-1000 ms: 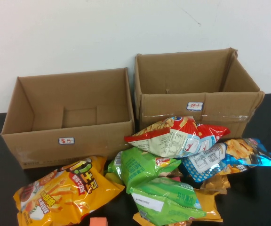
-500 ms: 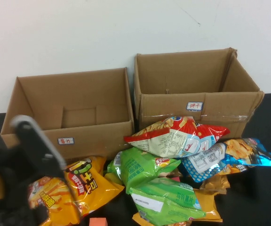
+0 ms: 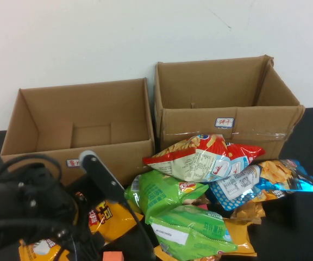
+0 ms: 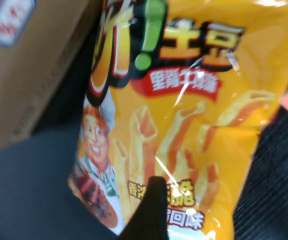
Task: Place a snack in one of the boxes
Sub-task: Pick up the potato chip
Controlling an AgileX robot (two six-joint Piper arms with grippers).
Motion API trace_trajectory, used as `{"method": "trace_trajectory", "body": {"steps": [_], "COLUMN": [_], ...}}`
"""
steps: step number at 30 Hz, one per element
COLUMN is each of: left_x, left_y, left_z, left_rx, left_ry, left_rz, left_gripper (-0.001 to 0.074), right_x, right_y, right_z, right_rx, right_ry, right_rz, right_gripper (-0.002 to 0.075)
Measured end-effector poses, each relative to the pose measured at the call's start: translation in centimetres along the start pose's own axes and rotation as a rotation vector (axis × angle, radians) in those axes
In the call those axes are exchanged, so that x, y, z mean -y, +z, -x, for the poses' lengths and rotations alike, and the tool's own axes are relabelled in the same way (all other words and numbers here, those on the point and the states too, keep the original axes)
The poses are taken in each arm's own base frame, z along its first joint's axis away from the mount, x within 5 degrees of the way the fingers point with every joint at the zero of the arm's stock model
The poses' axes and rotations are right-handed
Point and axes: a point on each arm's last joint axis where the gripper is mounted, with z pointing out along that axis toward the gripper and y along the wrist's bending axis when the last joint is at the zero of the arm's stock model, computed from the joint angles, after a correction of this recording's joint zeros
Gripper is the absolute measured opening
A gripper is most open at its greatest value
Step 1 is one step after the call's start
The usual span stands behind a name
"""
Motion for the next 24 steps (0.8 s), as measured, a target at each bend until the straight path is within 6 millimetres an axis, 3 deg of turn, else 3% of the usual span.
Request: {"method": "trace_trajectory", "body": {"steps": [5, 11, 24], "left_x": [-2.0, -3.8, -4.3], "left_y": [2.8, 4.3, 9.3], "left_z": [-0.6, -1.1, 0.8], "left_rx": [-0.049, -0.018, -0.020], "left_ry": [-0.181, -0.312, -0.270], "left_rz": [-0.042, -0.114, -0.140], "left_gripper": [0.0693, 0.0693, 0.0693], "right_x": [0.0, -0.1, -0.1], "right_y": [0.0, 0.0, 0.0], "right_z": [0.0, 0.0, -0.1], "right_rx": [0.000, 0.000, -0.006], "right_ry": [-0.010, -0.018, -0.020], "right_rz": [0.002, 0.008, 0.015], "right_gripper": [-0.0001, -0.0001, -0.0001]}}
